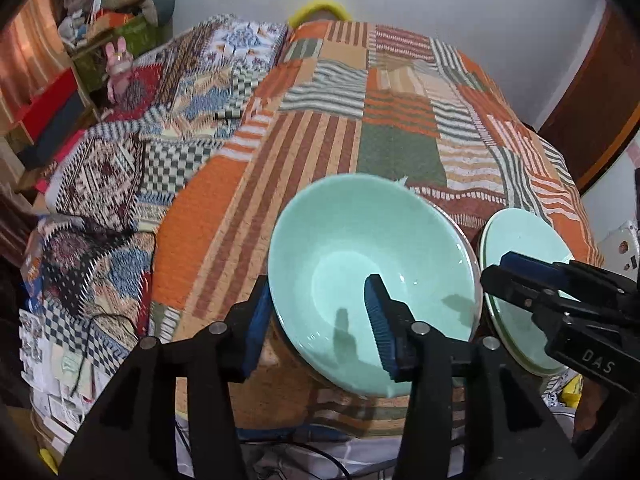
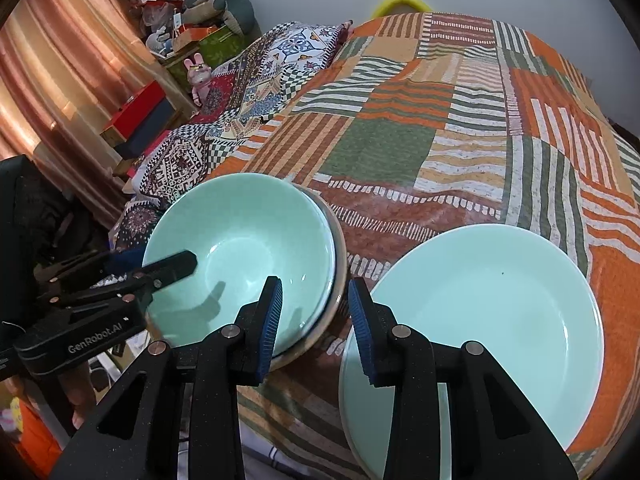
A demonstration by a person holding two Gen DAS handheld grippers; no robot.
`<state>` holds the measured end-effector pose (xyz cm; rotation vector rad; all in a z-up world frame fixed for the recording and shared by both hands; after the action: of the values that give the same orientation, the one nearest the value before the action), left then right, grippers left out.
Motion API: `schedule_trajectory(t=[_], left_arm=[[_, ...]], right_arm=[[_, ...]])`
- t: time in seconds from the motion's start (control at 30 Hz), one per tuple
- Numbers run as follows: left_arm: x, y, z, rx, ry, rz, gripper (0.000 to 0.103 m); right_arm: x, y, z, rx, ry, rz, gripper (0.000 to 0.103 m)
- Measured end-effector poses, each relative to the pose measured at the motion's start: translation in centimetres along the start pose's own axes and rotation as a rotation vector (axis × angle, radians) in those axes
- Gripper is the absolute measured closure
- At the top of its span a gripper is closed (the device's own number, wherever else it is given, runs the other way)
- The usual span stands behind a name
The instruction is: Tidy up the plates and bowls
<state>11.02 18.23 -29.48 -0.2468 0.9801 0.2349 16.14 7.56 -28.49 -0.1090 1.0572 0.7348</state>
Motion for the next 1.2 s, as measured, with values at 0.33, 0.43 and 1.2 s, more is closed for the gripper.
schedule_trajectory(t=[0.33, 0.43, 1.2], left_arm=[[-1.3, 1.0, 0.4, 0.000, -0.066, -0.005, 0.048], [-0.6, 1.9, -0.3, -0.025, -0.043, -0.006, 0.048], [3.9, 1.9, -2.7, -0.101, 0.084, -0.168, 0.048]], right_arm=[[0.2, 0.2, -0.3, 0.006, 0.008, 0.009, 0.071], [0.5, 0.0, -0.2, 0.013, 0.010, 0.010, 0.071], [3.8, -0.1, -0.3, 0.015, 0.076, 0.002, 0.068]])
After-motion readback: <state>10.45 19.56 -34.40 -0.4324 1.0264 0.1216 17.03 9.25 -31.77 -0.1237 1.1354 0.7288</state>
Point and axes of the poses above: each gripper's, at about its wrist camera, not at the fingertips, and x roughly the way its jaws point, y to its left, z to its top, the point moved 10 cm from there along x, roughly the way its jaws point, and after that the axes turned 1 degree about -y, right-handed, at the moved point
